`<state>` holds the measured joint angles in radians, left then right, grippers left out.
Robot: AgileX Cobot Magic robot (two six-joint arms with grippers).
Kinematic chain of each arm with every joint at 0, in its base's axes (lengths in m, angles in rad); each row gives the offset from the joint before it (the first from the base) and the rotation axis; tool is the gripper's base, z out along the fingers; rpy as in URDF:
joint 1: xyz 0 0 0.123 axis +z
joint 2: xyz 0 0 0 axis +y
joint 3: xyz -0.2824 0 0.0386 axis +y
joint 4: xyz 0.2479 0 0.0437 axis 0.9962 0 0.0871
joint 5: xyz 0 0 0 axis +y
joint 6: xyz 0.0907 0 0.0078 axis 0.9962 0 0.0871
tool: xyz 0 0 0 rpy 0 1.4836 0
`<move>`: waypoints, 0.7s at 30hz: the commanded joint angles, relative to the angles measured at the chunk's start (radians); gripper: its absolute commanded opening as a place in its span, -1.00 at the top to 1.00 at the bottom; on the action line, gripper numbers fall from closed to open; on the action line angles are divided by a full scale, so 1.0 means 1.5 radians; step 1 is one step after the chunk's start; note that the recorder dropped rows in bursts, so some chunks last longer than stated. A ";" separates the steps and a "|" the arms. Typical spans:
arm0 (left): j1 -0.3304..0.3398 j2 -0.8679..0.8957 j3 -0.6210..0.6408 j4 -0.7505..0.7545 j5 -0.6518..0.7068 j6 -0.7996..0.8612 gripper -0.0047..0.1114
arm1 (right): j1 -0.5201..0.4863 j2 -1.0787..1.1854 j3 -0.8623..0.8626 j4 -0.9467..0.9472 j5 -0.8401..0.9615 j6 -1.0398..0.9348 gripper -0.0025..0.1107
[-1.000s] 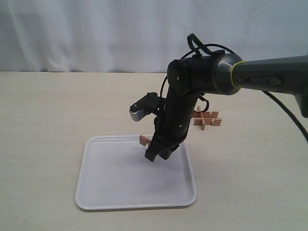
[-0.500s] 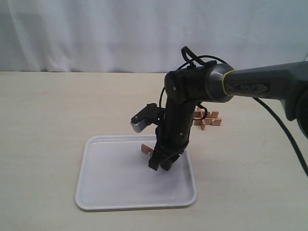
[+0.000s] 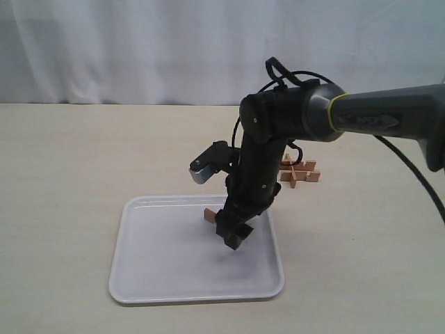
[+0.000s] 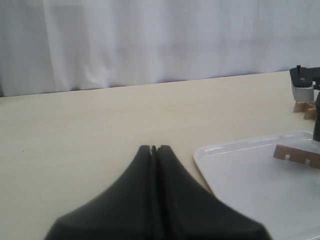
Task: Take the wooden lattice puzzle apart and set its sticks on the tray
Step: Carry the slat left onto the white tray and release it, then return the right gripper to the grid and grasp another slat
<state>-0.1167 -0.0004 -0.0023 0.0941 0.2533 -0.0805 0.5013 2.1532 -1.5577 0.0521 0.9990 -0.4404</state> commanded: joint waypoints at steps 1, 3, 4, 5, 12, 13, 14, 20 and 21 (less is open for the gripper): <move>-0.001 0.000 0.002 0.000 -0.007 -0.002 0.92 | 0.001 -0.043 0.000 -0.007 -0.007 -0.005 -0.49; -0.001 0.000 0.002 0.000 -0.007 -0.002 0.92 | 0.001 -0.063 -0.001 -0.012 0.000 -0.011 -0.49; -0.001 0.000 0.002 0.000 -0.007 -0.002 0.92 | 0.001 -0.072 -0.001 -0.016 0.001 -0.016 -0.49; -0.001 0.000 0.002 0.000 -0.007 -0.002 0.92 | -0.001 -0.080 -0.001 -0.027 0.001 -0.016 -0.49; -0.001 0.000 0.002 0.000 -0.007 -0.002 0.92 | -0.045 -0.105 -0.001 -0.084 -0.018 0.069 -0.48; -0.001 0.000 0.002 0.000 -0.007 -0.002 0.92 | -0.057 -0.105 -0.001 -0.084 -0.021 0.088 -0.48; -0.001 0.000 0.002 0.000 -0.007 -0.002 0.92 | -0.073 -0.105 -0.001 -0.084 -0.027 0.111 -0.48; -0.001 0.000 0.002 0.000 -0.007 -0.002 0.92 | -0.158 -0.089 -0.001 -0.084 -0.095 0.339 -0.48; -0.001 0.000 0.002 0.000 -0.007 -0.002 0.92 | -0.167 -0.084 -0.001 -0.081 -0.105 0.354 -0.48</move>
<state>-0.1167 -0.0004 -0.0023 0.0941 0.2533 -0.0805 0.2884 2.0130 -1.5577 -0.0671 0.8894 -0.0176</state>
